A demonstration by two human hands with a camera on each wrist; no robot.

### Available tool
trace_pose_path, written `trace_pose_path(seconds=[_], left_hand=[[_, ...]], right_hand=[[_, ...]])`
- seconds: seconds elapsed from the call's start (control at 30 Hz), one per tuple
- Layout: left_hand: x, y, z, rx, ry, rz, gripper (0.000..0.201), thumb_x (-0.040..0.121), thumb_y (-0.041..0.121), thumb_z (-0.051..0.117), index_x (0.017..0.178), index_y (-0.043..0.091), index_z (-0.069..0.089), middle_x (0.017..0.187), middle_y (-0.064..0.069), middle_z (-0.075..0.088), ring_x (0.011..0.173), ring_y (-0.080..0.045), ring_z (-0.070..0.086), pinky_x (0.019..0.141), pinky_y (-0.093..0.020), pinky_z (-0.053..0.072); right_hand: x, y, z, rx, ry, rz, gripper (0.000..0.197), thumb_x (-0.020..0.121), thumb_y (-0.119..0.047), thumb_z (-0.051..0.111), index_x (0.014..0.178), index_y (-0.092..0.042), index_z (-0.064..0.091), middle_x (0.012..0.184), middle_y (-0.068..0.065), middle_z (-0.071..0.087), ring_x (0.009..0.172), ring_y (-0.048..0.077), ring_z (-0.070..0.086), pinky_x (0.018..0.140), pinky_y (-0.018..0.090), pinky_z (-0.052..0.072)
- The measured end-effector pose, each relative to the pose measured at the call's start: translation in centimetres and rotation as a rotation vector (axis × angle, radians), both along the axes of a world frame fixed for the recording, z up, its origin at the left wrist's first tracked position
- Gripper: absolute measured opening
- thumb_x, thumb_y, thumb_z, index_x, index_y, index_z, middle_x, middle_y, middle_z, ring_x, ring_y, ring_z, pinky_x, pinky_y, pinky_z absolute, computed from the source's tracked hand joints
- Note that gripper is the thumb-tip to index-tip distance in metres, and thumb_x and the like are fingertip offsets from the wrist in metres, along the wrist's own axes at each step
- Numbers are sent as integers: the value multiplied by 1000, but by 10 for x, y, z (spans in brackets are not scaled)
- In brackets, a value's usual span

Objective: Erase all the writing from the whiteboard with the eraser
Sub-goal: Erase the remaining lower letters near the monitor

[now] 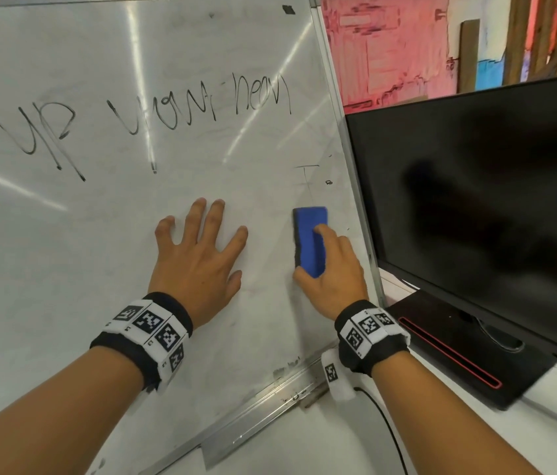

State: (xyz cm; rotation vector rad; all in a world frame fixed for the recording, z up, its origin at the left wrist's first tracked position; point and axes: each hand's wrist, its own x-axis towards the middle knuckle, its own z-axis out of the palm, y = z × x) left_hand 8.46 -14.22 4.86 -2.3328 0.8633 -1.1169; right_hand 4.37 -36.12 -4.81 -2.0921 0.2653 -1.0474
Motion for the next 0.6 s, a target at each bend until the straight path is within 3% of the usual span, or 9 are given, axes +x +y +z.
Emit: trace_pose_path(seconds=[0.1,0.23,0.4,0.53,0.6], left_hand=[[1,1,1,5,-4,-21,66,83,55,61,141,26,48,156,-21,25,144,-42,23,100,-65,27],[1,-1,5,7,-5,-17,66,80,56,64,137,27,51,153,-20,28,140,-42,27,97,-64,29],[-1,-3,12,-4,-8,-27,66,76,58,65,133,28,51,148,-18,33,132,-40,31,94,-61,31],[1,-3,15,-6,-16,-31,69,74,60,66,133,27,52,147,-19,34,131,-40,32,94,-62,31],[1,-3,16,-7,-17,-29,70,75,61,66,134,27,51,148,-19,33,133,-41,31,95,-62,31]], right_hand=[[6,-9,17,146,-25,-73,73,81,-37,70,143,-31,31,114,-1,43,89,15,49,74,27,41],[8,-3,23,-79,-54,20,75,82,-42,67,144,-34,28,113,-3,41,91,16,51,78,29,48],[12,-9,40,92,-57,-70,73,81,-41,68,143,-34,31,110,-2,43,83,13,50,73,31,51],[13,1,44,-101,-81,24,74,82,-46,66,145,-34,28,111,-3,40,88,15,50,74,25,45],[14,-2,46,-89,-78,18,74,81,-45,66,144,-36,30,110,-4,41,88,16,51,74,26,45]])
